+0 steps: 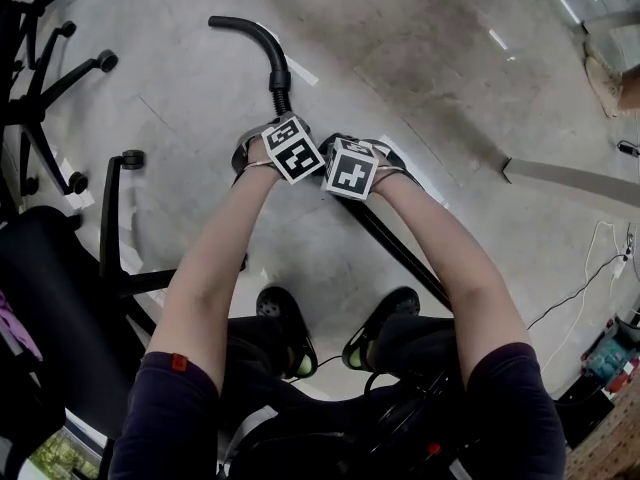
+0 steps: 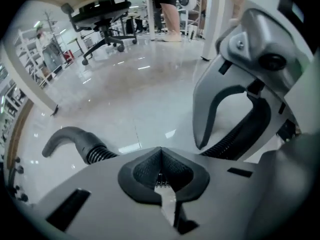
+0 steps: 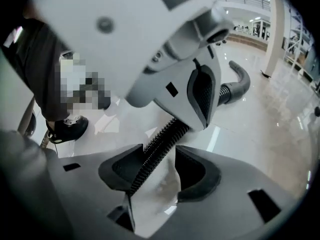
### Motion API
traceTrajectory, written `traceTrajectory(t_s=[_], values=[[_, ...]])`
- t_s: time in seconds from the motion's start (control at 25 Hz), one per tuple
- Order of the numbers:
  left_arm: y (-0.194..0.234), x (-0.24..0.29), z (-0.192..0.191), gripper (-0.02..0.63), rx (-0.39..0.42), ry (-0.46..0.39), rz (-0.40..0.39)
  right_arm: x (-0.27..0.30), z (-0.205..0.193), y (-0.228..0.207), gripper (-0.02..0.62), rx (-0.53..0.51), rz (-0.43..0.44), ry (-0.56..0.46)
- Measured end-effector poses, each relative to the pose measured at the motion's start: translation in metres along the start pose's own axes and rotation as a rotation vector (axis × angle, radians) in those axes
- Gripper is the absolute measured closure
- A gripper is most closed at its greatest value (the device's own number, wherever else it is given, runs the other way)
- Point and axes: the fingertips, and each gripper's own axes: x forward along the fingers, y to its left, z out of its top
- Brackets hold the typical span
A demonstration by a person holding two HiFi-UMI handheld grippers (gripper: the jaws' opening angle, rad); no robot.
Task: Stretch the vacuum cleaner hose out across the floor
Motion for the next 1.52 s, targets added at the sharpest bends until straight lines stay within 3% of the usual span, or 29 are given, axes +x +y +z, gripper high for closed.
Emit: traceTrajectory(t_s=[0.16,0.32,0.48,0.6,0.64,0.72,0.8,0.92,0.96,1.12,1.52], values=[[0.005,0.004,-0.004,0.600,-0.147,0.010,-0.008,-0.018,-0.015,-0.009,0.408,0.031,-0.017,0.029],[0.007,0.012,-0.023,0.600,-0.203,0.086,0.009,-0.048,-0.036,-0.022,0.408,0.061,-0.043,0.053],[0.031,0.006,-0.035,0.600,-0.323,0.070,0.022,-0.070,-0.051,-0.031,0.408,0.181,-0.059,-0.008],[0.061,-0.004,-0.048,0.600,-0.320,0.066,0.087,-0.080,-0.053,-0.041,0.411,0.310,-0.064,-0.067],[0.068,-0.007,-0.053,0.600,-0.330,0.063,0.092,-0.083,-0.053,-0.045,0.439,0.333,-0.080,-0.079],[0.073,-0.011,-0.057,0.600,-0.344,0.054,0.078,-0.089,-0.052,-0.053,0.562,0.352,-0.120,-0.094],[0.076,-0.013,-0.062,0.600,-0.304,0.066,0.103,-0.090,-0.049,-0.057,0.591,0.380,-0.133,-0.111],[0.103,-0.031,-0.077,0.600,-0.197,0.120,0.255,-0.088,-0.031,-0.065,0.591,0.418,-0.124,-0.145],[0.107,-0.034,-0.082,0.600,-0.188,0.133,0.269,-0.089,-0.025,-0.066,0.591,0.418,-0.124,-0.146],[0.092,-0.028,-0.110,0.600,-0.240,0.186,0.192,-0.092,-0.016,-0.055,0.591,0.390,-0.117,-0.122],[0.090,-0.033,-0.129,0.600,-0.280,0.217,0.199,-0.084,0.012,-0.035,0.591,0.290,-0.079,-0.112]])
